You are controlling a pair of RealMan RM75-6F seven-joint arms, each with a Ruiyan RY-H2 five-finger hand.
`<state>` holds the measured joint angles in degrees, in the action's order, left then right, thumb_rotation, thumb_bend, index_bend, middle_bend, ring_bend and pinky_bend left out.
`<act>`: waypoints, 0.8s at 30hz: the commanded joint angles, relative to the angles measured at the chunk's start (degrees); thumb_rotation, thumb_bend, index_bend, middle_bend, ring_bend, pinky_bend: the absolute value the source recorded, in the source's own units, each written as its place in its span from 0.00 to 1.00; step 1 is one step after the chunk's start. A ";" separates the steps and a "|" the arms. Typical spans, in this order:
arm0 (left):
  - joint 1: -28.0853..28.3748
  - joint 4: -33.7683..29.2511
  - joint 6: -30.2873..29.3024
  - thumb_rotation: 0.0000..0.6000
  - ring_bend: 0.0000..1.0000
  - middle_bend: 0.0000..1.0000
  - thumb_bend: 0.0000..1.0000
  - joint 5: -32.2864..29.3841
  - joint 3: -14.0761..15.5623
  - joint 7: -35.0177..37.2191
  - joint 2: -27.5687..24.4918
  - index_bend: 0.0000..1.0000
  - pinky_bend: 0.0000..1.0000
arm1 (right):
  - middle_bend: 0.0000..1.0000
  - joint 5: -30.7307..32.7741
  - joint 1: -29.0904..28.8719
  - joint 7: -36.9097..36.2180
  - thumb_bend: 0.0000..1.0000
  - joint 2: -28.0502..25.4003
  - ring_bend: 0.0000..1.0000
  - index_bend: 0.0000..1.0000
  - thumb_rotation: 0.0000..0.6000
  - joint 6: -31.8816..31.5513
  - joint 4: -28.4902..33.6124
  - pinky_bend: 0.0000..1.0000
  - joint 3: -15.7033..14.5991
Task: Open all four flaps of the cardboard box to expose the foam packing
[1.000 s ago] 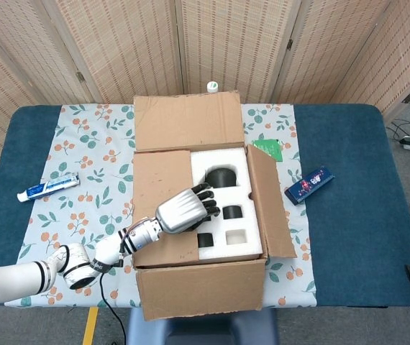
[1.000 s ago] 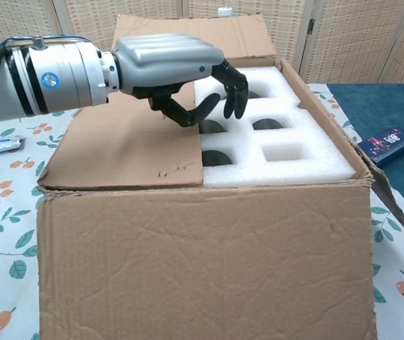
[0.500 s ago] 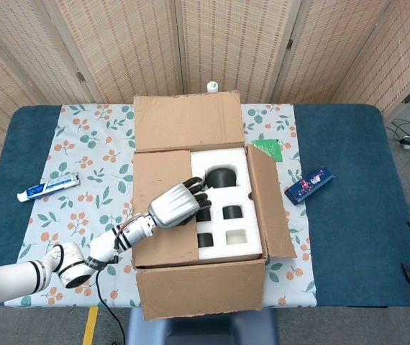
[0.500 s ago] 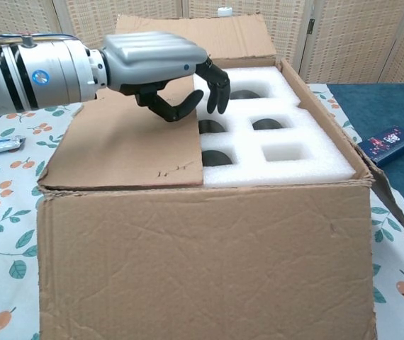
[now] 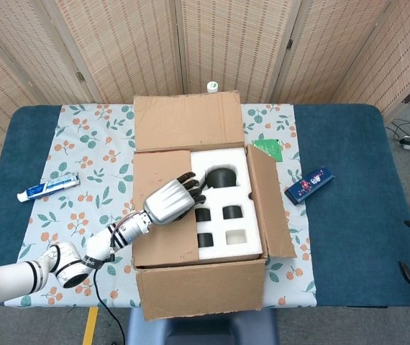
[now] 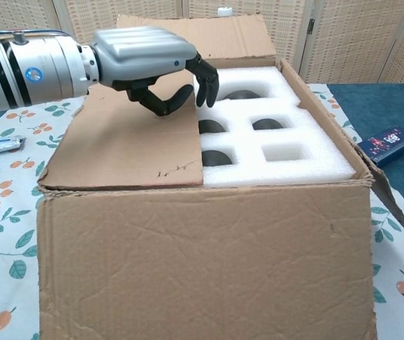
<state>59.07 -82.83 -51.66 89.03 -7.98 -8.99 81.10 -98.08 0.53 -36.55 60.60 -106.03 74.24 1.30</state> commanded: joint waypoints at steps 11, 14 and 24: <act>-0.72 -0.66 -0.18 1.00 0.31 0.45 0.82 -1.59 0.03 -2.30 -0.79 0.40 0.20 | 0.02 -0.16 -0.24 0.09 0.43 -0.04 0.09 0.20 0.47 0.53 0.15 0.08 -0.07; -1.02 -1.18 -0.67 1.00 0.31 0.46 0.82 -1.74 -0.02 -3.03 -1.15 0.40 0.20 | 0.02 -0.20 -0.35 0.11 0.43 -0.02 0.09 0.20 0.47 0.81 0.14 0.08 -0.13; -2.17 -3.88 -2.41 1.00 0.32 0.46 0.82 -2.33 -0.46 -4.23 -2.83 0.41 0.20 | 0.02 -0.58 -0.31 0.30 0.43 -0.06 0.09 0.20 0.47 0.68 0.29 0.08 -0.32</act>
<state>57.06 -86.50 -53.87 86.85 -8.35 -12.97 78.46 -98.64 0.21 -36.27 60.54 -105.32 74.52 0.99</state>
